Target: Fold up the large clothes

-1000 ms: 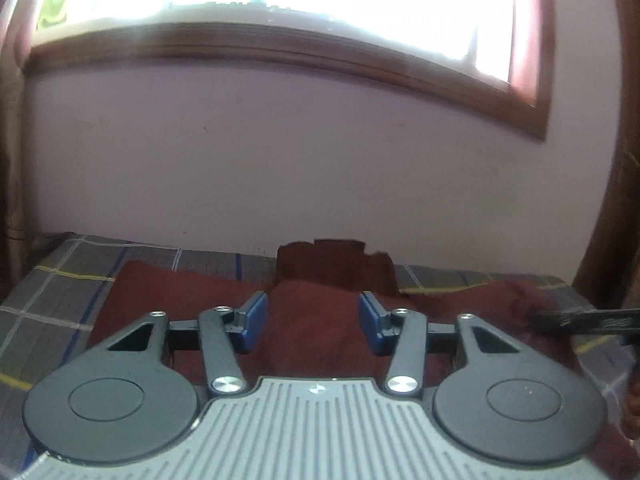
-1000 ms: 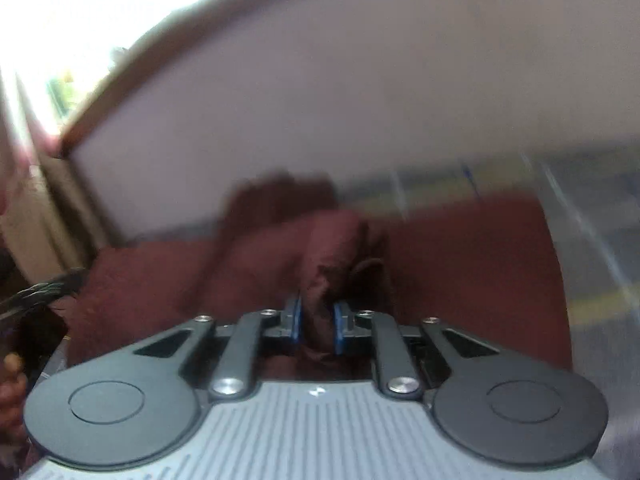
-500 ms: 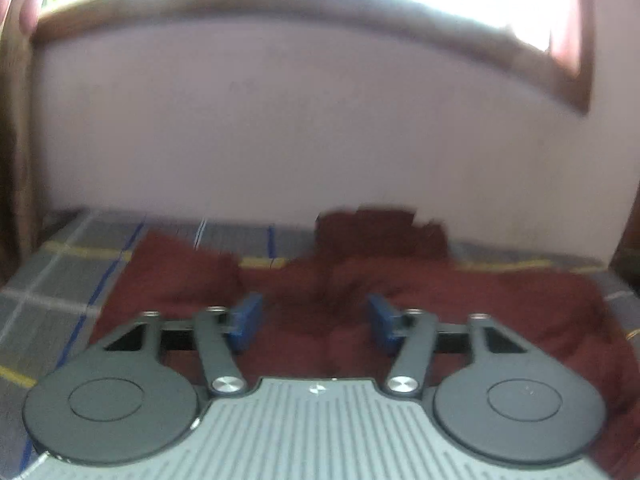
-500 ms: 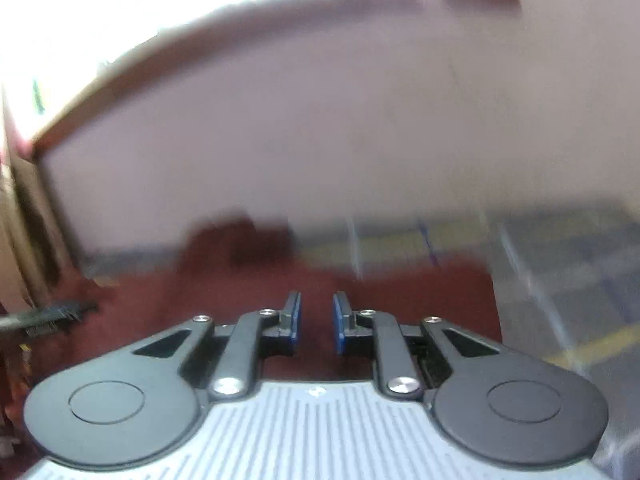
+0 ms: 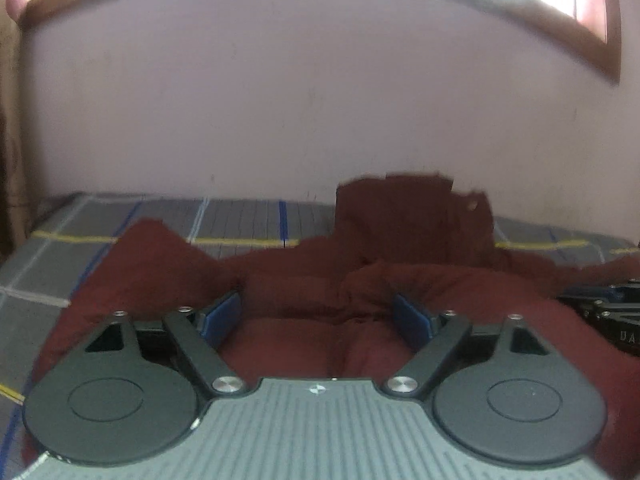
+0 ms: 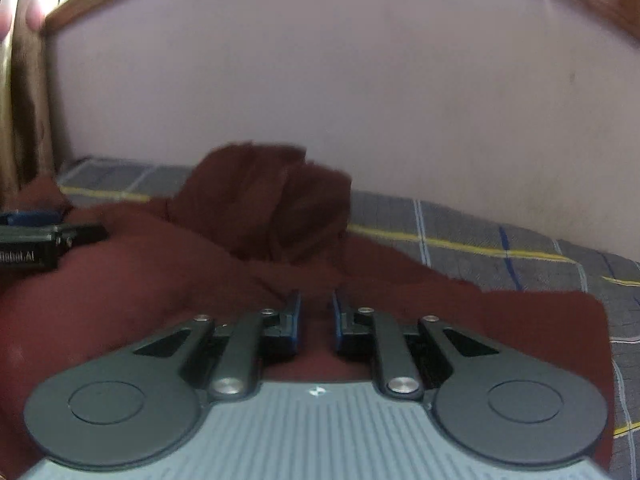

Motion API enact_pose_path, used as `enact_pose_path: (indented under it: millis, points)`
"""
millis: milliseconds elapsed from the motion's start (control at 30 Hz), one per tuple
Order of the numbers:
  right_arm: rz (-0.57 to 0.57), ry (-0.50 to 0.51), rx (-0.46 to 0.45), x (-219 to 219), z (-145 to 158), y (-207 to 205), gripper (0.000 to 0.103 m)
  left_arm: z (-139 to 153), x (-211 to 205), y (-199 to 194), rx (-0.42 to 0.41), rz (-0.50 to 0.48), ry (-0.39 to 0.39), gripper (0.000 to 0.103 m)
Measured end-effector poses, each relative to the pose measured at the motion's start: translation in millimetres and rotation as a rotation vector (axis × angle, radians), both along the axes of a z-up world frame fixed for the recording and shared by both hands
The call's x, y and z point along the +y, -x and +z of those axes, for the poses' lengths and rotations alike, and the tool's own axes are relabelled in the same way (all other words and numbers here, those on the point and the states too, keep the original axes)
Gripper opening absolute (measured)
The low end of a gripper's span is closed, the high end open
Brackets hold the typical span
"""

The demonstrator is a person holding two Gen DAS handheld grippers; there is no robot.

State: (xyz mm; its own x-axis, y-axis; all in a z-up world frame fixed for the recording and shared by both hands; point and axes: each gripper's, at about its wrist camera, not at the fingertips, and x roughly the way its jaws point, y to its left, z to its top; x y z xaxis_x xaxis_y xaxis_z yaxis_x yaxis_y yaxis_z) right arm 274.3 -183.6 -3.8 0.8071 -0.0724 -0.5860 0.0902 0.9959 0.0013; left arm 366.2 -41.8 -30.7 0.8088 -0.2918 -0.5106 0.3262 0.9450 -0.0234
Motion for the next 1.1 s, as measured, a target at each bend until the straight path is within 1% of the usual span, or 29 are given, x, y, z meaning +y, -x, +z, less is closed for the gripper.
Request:
enact_pose_path:
  millis: [67,167,300,400,667,733,867,1000,1100]
  points:
    - [0.000,0.012,0.018,4.5,-10.8,-6.0,0.013,-7.7,-4.0,-3.7,0.015,-0.004,-0.018,0.086]
    - [-0.002,0.030,0.028,7.9,-27.0,-9.5,0.013,-20.7,-5.5,-8.3,0.022,-0.006,-0.024,0.087]
    - [-0.010,0.019,-0.004,5.9,-42.3,-9.7,0.012,-32.3,-5.6,-13.1,0.032,0.001,-0.024,0.089]
    - [-0.010,0.071,-0.021,14.1,-45.9,-10.5,0.012,-35.5,-3.2,-17.1,0.048,-0.001,-0.011,0.090]
    - [-0.008,0.050,-0.036,11.8,-47.6,-9.2,0.012,-37.7,3.4,-27.0,0.086,-0.013,0.044,0.092]
    - [-0.009,0.026,-0.038,8.5,-48.1,-10.8,0.012,-37.6,2.8,-26.8,0.087,-0.011,0.041,0.093]
    - [-0.017,0.059,-0.047,13.9,-48.3,-10.1,0.013,-36.6,2.4,-25.1,0.082,-0.010,0.034,0.094]
    - [-0.025,0.056,-0.069,12.1,-46.5,-5.6,0.014,-34.7,0.4,-22.1,0.064,0.016,0.008,0.099]
    - [-0.026,0.051,-0.084,10.5,-43.8,-0.6,0.014,-32.7,1.3,-19.2,0.047,0.033,0.003,0.102]
